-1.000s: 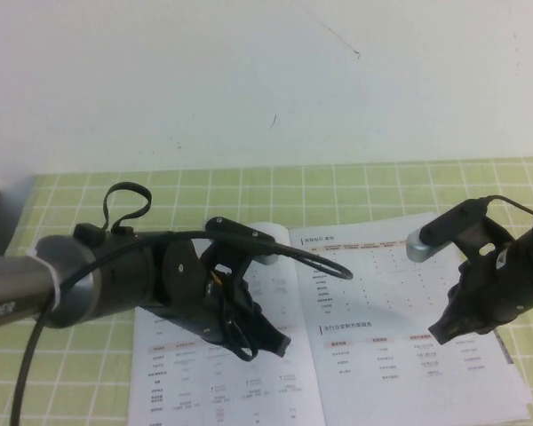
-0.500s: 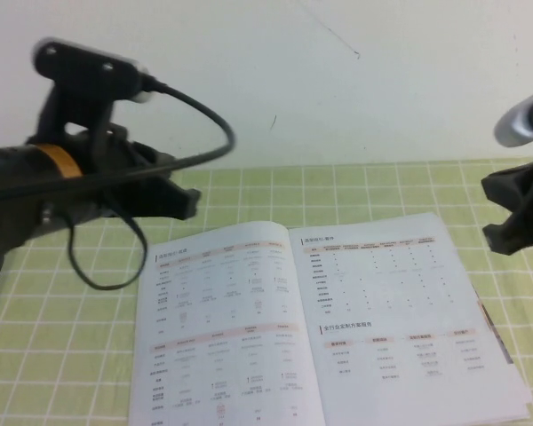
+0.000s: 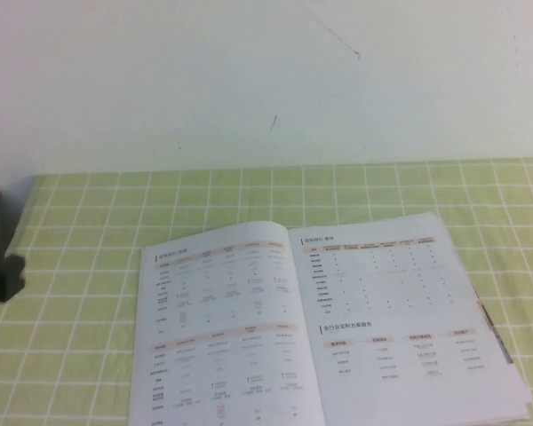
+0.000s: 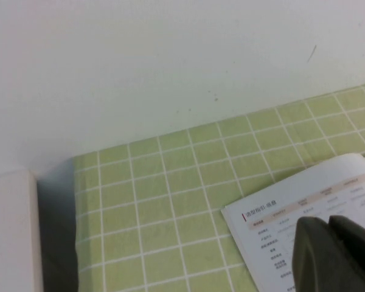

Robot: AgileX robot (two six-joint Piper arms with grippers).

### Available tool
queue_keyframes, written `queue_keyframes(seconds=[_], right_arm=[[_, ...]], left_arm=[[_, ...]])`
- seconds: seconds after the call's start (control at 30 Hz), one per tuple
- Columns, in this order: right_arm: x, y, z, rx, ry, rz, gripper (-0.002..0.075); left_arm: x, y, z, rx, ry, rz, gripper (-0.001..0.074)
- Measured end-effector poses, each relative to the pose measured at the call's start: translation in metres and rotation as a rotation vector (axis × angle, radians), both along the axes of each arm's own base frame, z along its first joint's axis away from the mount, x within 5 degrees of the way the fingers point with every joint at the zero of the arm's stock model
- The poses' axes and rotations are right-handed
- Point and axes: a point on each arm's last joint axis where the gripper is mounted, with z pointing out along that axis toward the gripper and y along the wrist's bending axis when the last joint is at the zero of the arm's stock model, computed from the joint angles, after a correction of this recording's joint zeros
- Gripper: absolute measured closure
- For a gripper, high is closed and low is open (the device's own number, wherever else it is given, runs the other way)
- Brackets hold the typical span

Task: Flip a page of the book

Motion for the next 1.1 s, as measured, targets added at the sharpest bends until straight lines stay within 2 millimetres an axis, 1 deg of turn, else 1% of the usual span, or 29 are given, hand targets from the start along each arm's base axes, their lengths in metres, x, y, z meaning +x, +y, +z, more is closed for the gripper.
queue_keyframes(seconds=[0.07,0.2,0.3,0.4,0.57,0.8,1.1], right_arm=[[-0.015,0.002,0.006,0.037,-0.031,0.075,0.0729],[-0.04,0.009,0.014,0.045,-0.103,0.29,0.0729],[-0.051,0.014,0.015,0.037,-0.115,0.413,0.0729],[-0.053,0.015,0.015,0.032,-0.123,0.448,0.0729],[-0.051,0.015,0.016,0.037,-0.143,0.428,0.0729],[-0.048,0.013,0.019,0.05,-0.168,0.389,0.0729],[-0.048,0.013,0.019,0.05,-0.17,0.387,0.0729]], left_arm=[[-0.022,0.01,-0.004,-0.015,-0.019,0.011,0.0738],[-0.052,0.024,-0.02,-0.02,-0.009,0.036,0.0738],[-0.07,0.033,-0.032,-0.015,0.026,0.063,0.0738],[-0.084,0.04,-0.041,-0.006,0.066,0.09,0.0738],[-0.095,0.047,-0.052,0.017,0.159,0.128,0.0738],[-0.103,0.052,-0.063,0.052,0.298,0.171,0.0738],[-0.106,0.052,-0.066,0.053,0.34,0.177,0.0738]])
